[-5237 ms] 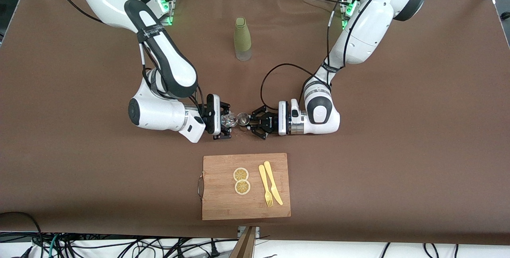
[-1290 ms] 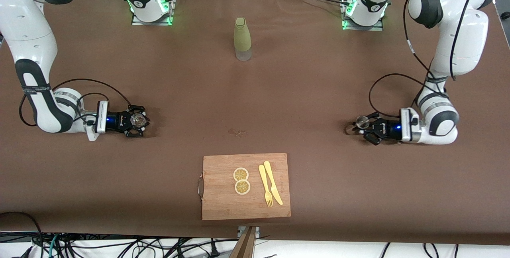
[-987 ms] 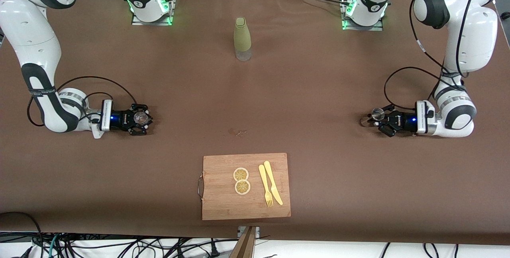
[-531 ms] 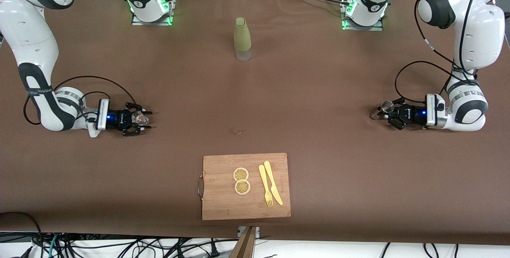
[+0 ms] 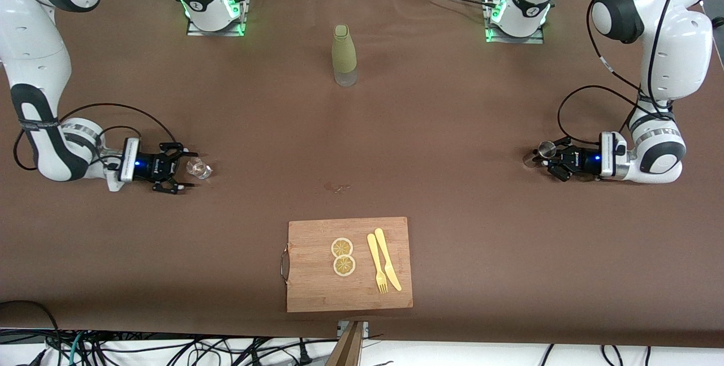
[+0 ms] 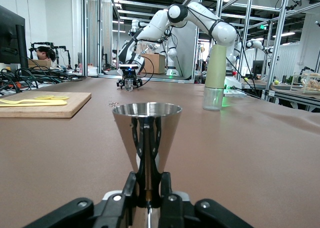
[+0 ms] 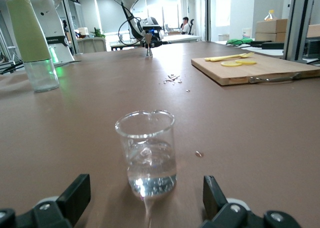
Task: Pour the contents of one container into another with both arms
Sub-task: 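Open both grippers and release the beaker and jigger on the table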
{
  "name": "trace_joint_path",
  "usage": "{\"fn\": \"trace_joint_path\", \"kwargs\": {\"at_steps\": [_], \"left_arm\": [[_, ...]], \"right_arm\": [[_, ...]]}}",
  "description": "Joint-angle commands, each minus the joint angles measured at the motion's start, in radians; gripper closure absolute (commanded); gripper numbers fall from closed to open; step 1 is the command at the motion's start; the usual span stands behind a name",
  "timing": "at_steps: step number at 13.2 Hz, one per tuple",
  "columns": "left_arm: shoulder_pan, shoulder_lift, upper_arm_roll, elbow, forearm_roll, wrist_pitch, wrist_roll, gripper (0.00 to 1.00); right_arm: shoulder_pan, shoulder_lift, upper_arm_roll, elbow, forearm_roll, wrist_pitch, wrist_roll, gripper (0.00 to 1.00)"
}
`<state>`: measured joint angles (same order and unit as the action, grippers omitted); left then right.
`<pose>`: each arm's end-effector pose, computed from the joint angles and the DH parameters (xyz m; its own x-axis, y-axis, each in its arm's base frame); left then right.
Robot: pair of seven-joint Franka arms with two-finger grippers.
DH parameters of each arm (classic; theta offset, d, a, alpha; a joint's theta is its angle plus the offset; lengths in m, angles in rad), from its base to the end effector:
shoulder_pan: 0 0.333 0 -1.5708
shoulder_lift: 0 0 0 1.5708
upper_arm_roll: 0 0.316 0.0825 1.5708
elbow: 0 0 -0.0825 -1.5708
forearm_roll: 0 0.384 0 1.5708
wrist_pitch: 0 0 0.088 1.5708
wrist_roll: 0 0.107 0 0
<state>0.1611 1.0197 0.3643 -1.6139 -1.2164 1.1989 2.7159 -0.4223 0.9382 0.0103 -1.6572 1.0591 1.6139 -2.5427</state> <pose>0.5399 0.1552 0.0640 0.0451 -0.1327 0.9901 -0.9909 0.1202 0.0612 0.5664 -0.1496 0.0635 0.0994 0.2831 0.9539 0.9950 -0.0199 -0.0978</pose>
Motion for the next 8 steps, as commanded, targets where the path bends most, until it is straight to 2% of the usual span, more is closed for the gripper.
{"fn": "trace_joint_path", "kwargs": {"at_steps": [1, 5, 8], "left_arm": [[0.006, -0.004, 0.001, 0.006, 0.02, 0.016, 0.058, 0.0], [0.008, -0.01, 0.004, 0.038, 0.021, 0.054, 0.01, 0.0], [0.009, -0.021, 0.039, 0.097, 0.053, 0.137, -0.157, 0.0]], "right_arm": [[-0.007, -0.096, -0.024, -0.007, -0.066, -0.028, 0.122, 0.0], [-0.006, -0.22, -0.049, -0.007, -0.131, -0.026, 0.402, 0.0], [-0.001, -0.309, -0.052, -0.006, -0.164, -0.022, 0.641, 0.0]]}}
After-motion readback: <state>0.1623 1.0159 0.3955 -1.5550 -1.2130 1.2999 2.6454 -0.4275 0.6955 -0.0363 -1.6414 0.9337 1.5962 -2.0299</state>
